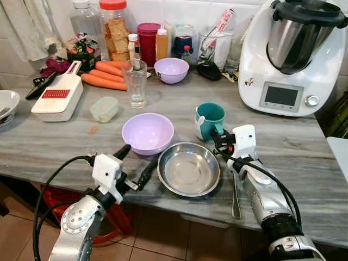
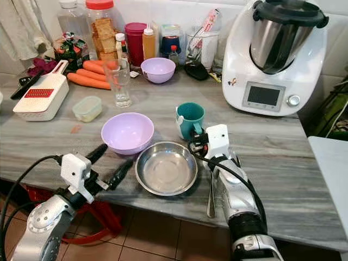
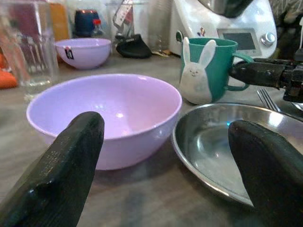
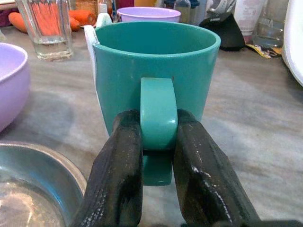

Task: Setting the table

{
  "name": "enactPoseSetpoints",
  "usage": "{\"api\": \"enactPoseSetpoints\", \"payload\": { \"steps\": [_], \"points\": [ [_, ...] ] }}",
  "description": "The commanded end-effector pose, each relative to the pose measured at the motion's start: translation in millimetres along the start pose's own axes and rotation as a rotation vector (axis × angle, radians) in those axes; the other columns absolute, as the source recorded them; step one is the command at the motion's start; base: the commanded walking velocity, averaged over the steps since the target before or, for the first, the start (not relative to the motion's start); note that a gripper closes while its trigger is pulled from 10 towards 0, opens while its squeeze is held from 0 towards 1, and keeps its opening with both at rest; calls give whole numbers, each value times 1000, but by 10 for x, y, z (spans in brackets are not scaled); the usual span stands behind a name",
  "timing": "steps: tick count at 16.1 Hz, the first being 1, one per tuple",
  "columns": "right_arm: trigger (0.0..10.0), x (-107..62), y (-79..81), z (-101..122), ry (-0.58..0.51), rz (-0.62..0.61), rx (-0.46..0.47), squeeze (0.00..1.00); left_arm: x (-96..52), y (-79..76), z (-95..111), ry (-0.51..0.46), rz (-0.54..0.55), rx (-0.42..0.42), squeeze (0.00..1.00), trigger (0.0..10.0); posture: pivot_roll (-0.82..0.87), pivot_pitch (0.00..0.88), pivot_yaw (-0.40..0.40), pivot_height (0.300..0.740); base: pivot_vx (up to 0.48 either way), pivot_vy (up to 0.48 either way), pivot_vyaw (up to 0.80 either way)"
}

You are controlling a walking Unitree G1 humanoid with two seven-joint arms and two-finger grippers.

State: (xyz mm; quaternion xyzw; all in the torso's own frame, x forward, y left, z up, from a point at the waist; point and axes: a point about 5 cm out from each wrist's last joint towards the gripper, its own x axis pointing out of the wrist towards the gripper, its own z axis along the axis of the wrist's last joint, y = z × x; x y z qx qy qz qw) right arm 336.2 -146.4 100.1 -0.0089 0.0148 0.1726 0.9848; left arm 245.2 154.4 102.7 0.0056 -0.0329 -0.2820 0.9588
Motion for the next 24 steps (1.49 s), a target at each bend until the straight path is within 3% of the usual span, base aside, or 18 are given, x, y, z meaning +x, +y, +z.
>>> {"api": "enactPoseSetpoints", "payload": {
  "steps": [1, 6, 7, 15, 24],
  "points": [
    [10000, 37, -10, 82, -36, 2, -4, 0, -6, -5, 49, -5, -31, -1, 0, 10000, 27, 43, -14, 740, 0, 0, 0],
    [10000, 7, -6, 51, -34, 13, -8, 0, -25, -48, 27, 8, -72, -22, 0, 10000, 27, 40, -15, 740, 0, 0, 0],
    [10000, 2, -20, 46, -34, 11, -7, 1000, -26, -51, 26, 10, -76, -24, 0, 10000, 27, 40, -15, 740, 0, 0, 0],
    [10000, -38, -51, 90, -70, -15, -3, 1000, 3, -28, 19, 15, -79, -20, 0, 10000, 34, 26, -21, 740, 0, 0, 0],
    [10000, -258, -234, 517, -255, -201, -85, 1000, 54, -123, 41, -24, -54, -44, 0, 10000, 6, 19, -57, 740, 0, 0, 0]
  ]
}}
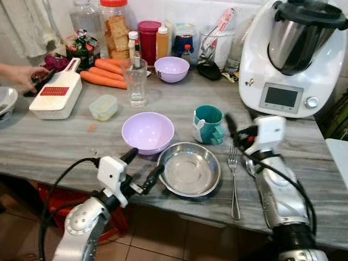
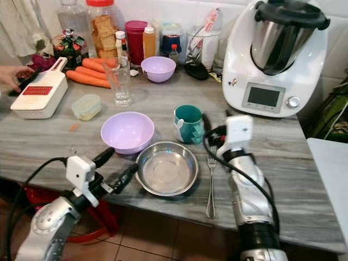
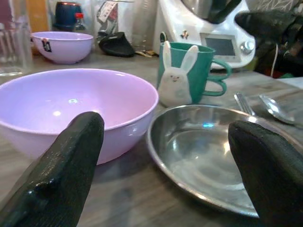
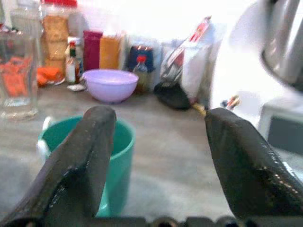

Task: Setting the table

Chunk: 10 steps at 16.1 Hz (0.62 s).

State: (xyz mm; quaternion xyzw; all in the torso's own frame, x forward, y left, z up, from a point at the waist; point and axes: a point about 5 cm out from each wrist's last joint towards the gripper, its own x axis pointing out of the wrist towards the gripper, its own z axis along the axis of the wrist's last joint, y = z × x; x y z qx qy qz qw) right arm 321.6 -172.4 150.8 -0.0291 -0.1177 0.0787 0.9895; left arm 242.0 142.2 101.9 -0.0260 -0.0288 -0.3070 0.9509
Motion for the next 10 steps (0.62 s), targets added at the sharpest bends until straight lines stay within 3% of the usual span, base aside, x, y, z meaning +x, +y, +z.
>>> {"api": "enactPoseSetpoints", "payload": {
  "steps": [1, 10],
  "points": [
    [10000, -19, -48, 46, -11, -31, -27, 1000, 21, -15, 56, -18, 1, 18, 0, 10000, 8, 20, -64, 740, 0, 0, 0],
    [10000, -161, -14, 229, -35, -143, -44, 1000, 133, -36, 127, -71, 45, 18, 0, 10000, -4, 0, -58, 740, 0, 0, 0]
  ]
}}
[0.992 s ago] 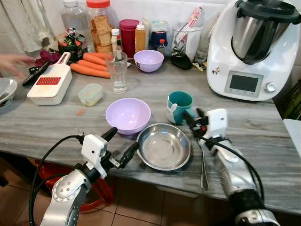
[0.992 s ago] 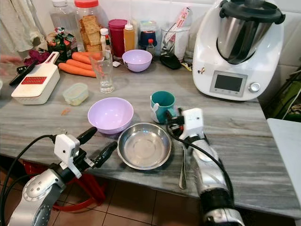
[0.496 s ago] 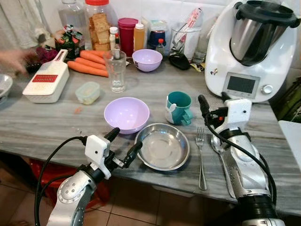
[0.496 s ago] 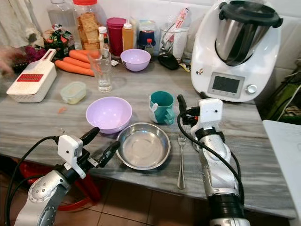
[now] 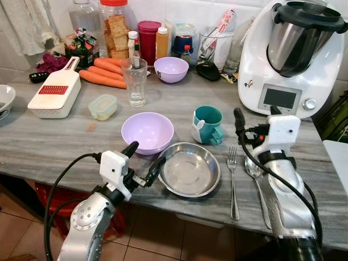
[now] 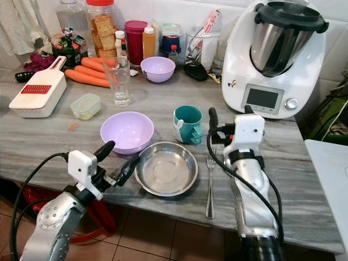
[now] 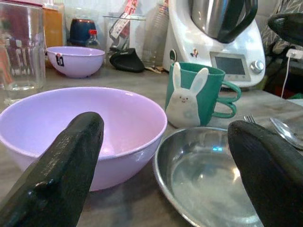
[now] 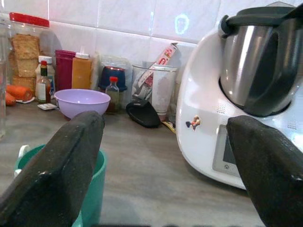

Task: Setting the table

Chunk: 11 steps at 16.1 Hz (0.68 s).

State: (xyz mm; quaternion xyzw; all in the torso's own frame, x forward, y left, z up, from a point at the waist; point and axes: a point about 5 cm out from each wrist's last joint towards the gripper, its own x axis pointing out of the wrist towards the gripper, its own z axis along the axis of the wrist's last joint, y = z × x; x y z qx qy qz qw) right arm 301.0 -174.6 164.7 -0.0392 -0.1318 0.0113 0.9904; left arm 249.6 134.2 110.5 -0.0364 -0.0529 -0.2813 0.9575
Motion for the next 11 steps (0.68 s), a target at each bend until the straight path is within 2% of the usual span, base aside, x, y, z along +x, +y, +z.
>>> {"api": "enactPoseSetpoints", "payload": {
  "steps": [1, 3, 5, 7, 8, 9, 10, 11],
  "points": [
    [10000, -32, -17, 82, -17, -18, -8, 1000, 33, -45, 44, -26, -3, 10, 0, 10000, -29, 0, -55, 740, 0, 0, 0],
    [10000, -136, -10, 130, -19, -36, -24, 1000, 36, -86, -7, -29, 17, -5, 0, 10000, -57, 0, -86, 740, 0, 0, 0],
    [10000, -174, 37, 222, -37, -17, -52, 1000, 45, -98, 29, -46, 41, 2, 0, 10000, -49, 0, -93, 740, 0, 0, 0],
    [10000, -187, 47, 250, -35, -20, -46, 1000, 49, -31, 94, -62, 93, 19, 0, 10000, -52, 0, -73, 740, 0, 0, 0],
    [10000, -198, 98, 287, -40, -20, -37, 1000, 47, 28, 162, -78, 112, 53, 0, 10000, -50, 0, -55, 740, 0, 0, 0],
    [10000, -208, 128, 296, -41, -18, -32, 631, 62, 45, 180, -80, 115, 73, 0, 10000, -43, 0, -49, 740, 0, 0, 0],
    [10000, -233, 203, 305, -38, -15, -21, 0, 78, 114, 211, -81, 137, 113, 0, 10000, -33, 3, -37, 740, 0, 0, 0],
    [10000, -281, 249, 322, -32, -8, 7, 0, 83, 181, 250, -82, 178, 135, 0, 10000, -30, 0, -31, 740, 0, 0, 0]
  ]
}}
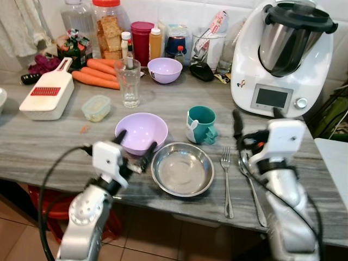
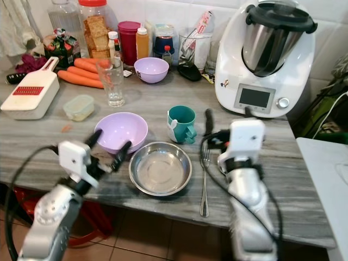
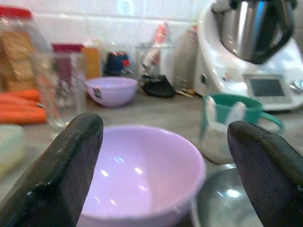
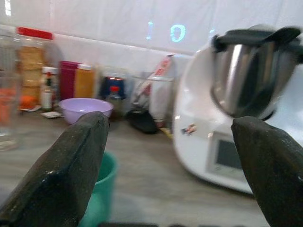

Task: Setting the table

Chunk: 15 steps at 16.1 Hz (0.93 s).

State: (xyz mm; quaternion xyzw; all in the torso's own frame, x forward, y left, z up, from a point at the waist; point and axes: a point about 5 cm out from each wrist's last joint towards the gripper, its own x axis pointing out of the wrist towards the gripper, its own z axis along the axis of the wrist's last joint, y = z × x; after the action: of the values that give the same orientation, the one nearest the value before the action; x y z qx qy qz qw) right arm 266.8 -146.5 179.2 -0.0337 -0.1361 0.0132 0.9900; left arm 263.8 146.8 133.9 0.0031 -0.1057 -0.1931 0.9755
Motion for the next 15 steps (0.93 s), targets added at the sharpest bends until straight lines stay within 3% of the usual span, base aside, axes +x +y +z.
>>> {"api": "enactPoseSetpoints", "payload": {
  "steps": [1, 4, 8, 12, 15],
  "points": [
    [10000, -70, 29, 120, -21, 8, 16, 0, 43, 85, 71, 1, 60, 54, 0, 10000, -12, 12, -3, 740, 0, 0, 0],
    [10000, -256, 44, 116, 11, 49, 21, 0, 55, 139, 109, 17, 124, 95, 0, 10000, -1, 11, 7, 740, 0, 0, 0],
    [10000, -273, -6, 128, 30, 19, 15, 0, 0, 87, 47, 43, 166, 115, 0, 10000, -17, 25, -4, 740, 0, 0, 0],
    [10000, -316, -9, 243, 22, 28, 15, 0, 28, -73, 55, 35, 138, 102, 0, 10000, -44, 35, -14, 740, 0, 0, 0],
    [10000, -285, 19, 365, 9, 29, 30, 0, 11, -94, 85, 36, 145, 93, 0, 10000, -52, 49, -40, 740, 0, 0, 0]
  ]
}}
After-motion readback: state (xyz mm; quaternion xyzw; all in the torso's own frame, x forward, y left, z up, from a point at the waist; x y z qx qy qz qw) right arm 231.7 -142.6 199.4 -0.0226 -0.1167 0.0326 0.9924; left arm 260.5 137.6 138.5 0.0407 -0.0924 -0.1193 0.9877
